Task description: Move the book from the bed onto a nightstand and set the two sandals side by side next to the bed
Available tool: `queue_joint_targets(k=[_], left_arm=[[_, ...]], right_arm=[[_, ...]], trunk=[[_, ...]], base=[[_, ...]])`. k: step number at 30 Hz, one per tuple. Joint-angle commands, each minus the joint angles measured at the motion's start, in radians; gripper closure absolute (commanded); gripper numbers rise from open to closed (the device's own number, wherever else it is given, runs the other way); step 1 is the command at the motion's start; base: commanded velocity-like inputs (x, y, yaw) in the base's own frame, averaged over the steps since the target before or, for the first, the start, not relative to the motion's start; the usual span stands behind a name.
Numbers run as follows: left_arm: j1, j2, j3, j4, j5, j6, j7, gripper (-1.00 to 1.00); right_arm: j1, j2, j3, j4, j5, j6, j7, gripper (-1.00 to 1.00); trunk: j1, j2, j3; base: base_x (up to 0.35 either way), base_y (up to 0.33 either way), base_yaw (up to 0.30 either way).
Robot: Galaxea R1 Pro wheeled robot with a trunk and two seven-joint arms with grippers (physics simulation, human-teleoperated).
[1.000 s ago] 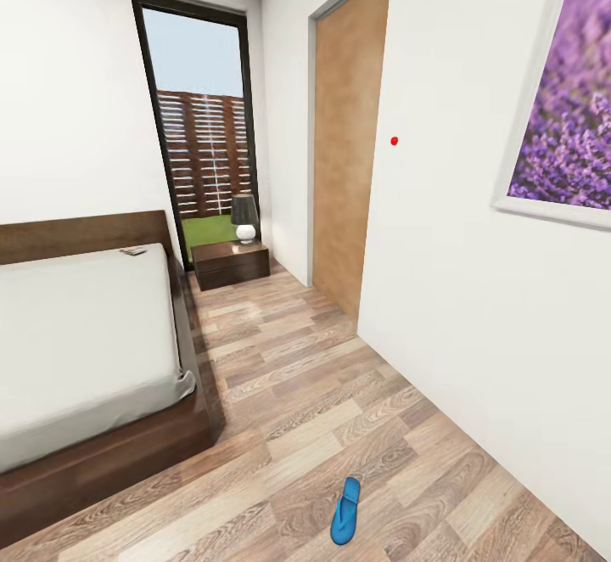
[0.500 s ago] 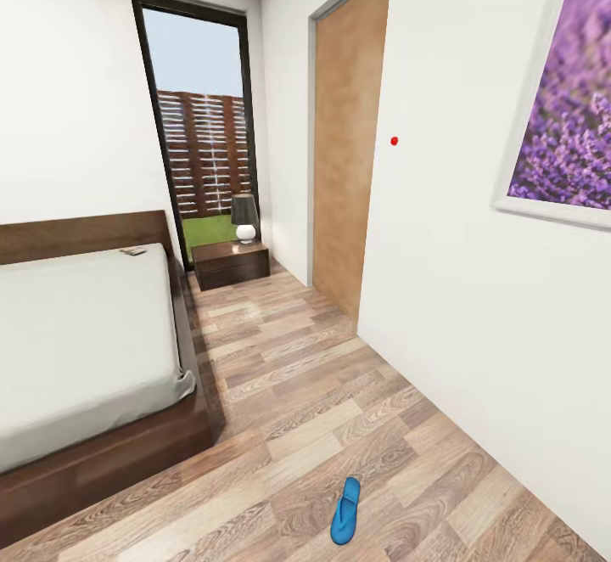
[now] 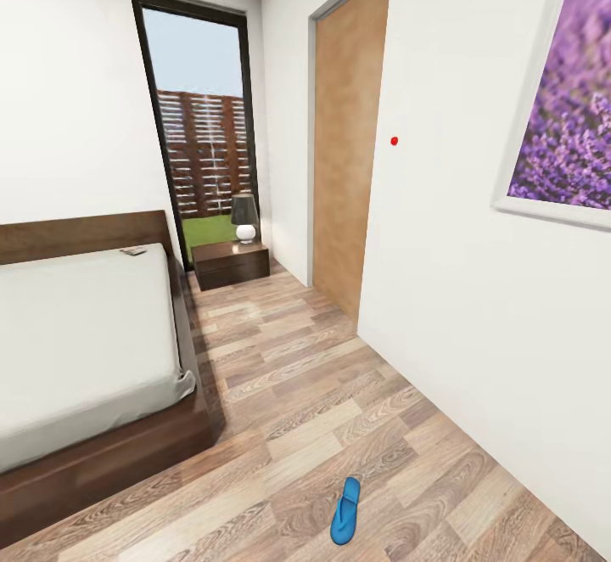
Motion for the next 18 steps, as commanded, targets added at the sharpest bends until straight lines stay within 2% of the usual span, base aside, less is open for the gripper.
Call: queue_joint_targets(k=[1,6,18], left_arm=[[0.000,0.000,0.001,0.004,0.001,-0.010,0.000,-1.00],[0.000,0.001,0.002,0.027,0.001,-0.042,0.000,-1.00],[0.000,0.001,0.002,0.032,0.001,-0.049,0.002,-1.00]], right_arm=[[0.000,0.000,-0.002,-0.001,-0.001,-0.006,0.002,-1.00],[0.000,0.001,-0.010,-0.003,0.000,-0.017,0.002,-1.00],[0.000,0.001,-0.010,-0.003,0.001,-0.020,0.001,-1.00]], trunk=[[0.000,0.000,-0.001],[0.000,0.000,-0.001],[0.000,0.000,-0.001]], base=[[0.000,0.000,0.000],[0.000,0.000,0.000],[0.000,0.000,0.000]])
